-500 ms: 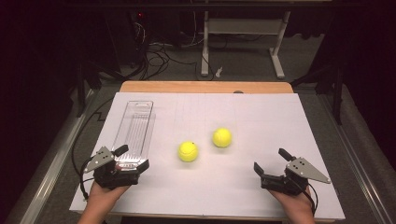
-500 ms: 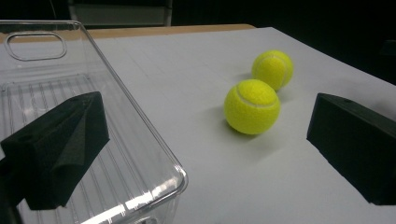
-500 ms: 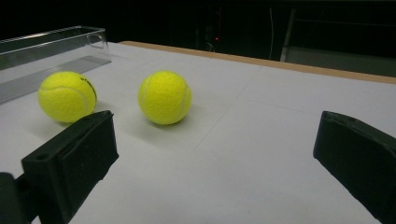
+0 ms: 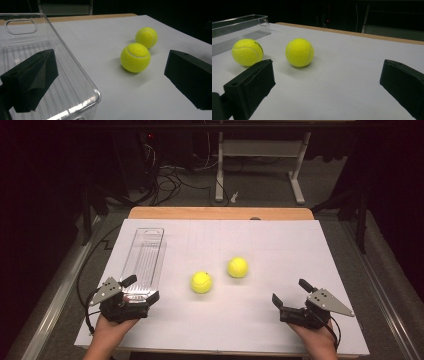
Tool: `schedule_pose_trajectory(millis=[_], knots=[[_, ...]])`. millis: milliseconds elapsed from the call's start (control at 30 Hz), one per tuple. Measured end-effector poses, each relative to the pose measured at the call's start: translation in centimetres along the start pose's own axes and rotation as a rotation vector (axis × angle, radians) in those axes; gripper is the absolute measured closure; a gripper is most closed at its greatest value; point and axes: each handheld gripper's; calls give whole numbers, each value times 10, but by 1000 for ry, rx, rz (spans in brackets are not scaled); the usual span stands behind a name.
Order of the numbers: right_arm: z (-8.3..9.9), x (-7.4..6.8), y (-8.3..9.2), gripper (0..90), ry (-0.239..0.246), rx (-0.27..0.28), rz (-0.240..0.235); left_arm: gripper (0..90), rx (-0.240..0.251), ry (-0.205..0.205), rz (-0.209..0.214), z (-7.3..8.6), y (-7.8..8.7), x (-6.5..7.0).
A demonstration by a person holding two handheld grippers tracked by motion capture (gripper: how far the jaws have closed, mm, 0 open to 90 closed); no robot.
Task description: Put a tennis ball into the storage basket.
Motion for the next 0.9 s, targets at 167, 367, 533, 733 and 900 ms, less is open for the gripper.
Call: schedule_pose_trajectory(millis=[167,367,533,733,900], knots=[[0,0,0,3,-1,0,-1,2,0,-2,-1,0,0,0],[0,0,0,3,-2,3,-3,2,1,-2,0,0,0,0],[1,-1,0,3,-3,0,-6,2,1,2,5,0,0,0],[1,-1,-1,3,-3,-1,-7,2,14,6,13,0,1,1],[2,-1,-1,3,-3,-4,-8,2,8,3,26,0,0,2]])
Point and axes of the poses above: each handheld gripper's, and its own axes: y roughly backward along the jaws, z roughly out of its underside, x roughly to its right, and after that the axes turned 13 degrees about z, right-handed
